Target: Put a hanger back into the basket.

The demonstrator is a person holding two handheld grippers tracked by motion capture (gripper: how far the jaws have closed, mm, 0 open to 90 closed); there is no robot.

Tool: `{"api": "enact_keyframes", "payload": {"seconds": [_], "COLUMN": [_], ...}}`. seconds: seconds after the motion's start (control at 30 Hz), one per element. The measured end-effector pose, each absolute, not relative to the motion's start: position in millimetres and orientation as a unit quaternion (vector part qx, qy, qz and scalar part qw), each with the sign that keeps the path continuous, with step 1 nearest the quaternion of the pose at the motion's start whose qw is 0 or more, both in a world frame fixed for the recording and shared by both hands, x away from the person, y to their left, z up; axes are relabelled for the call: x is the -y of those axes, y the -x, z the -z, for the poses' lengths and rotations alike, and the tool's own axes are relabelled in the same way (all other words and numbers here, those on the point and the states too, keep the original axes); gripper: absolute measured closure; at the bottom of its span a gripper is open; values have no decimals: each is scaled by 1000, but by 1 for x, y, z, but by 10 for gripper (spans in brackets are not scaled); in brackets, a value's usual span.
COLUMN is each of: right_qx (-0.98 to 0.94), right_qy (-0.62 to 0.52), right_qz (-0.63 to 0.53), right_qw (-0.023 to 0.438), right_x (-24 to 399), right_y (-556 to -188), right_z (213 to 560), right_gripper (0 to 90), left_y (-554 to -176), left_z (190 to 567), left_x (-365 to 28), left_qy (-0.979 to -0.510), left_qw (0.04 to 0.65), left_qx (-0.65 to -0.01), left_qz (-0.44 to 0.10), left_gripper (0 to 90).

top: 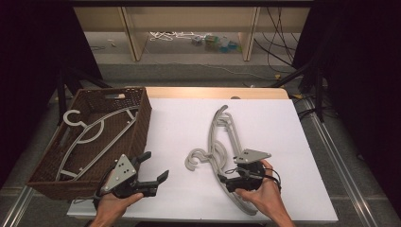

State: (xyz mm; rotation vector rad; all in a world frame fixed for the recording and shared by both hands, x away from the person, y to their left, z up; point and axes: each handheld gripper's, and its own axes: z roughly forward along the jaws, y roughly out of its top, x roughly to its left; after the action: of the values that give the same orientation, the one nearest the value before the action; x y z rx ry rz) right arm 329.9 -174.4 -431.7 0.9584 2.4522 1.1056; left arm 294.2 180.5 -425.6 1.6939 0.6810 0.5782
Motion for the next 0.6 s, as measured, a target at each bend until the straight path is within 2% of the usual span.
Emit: {"api": "enact_keyframes", "payload": {"seconds": [0.23, 0.27, 0.43, 0.6], "right_qx": [-880, -883, -885, -888], "right_qy": [-329, -343, -358, -364], "right_qz": [-322, -305, -286, -276], "right_qw": [114, 99, 75, 47], "right_x": [157, 156, 152, 151], "right_y": [-344, -345, -353, -360], "right_z": [455, 455, 463, 468], "right_gripper": [278, 295, 332, 450], "left_y": [-294, -294, -294, -295], "left_z": [427, 427, 427, 427], "left_x": [-179, -179, -179, -179], "left_qy": [-731, -731, -733, -734], "left_qw": [567, 568, 567, 569], "left_qx": [-292, -292, -292, -293], "left_qz": [-243, -241, -238, -227], "left_gripper": [160, 160, 161, 161]}}
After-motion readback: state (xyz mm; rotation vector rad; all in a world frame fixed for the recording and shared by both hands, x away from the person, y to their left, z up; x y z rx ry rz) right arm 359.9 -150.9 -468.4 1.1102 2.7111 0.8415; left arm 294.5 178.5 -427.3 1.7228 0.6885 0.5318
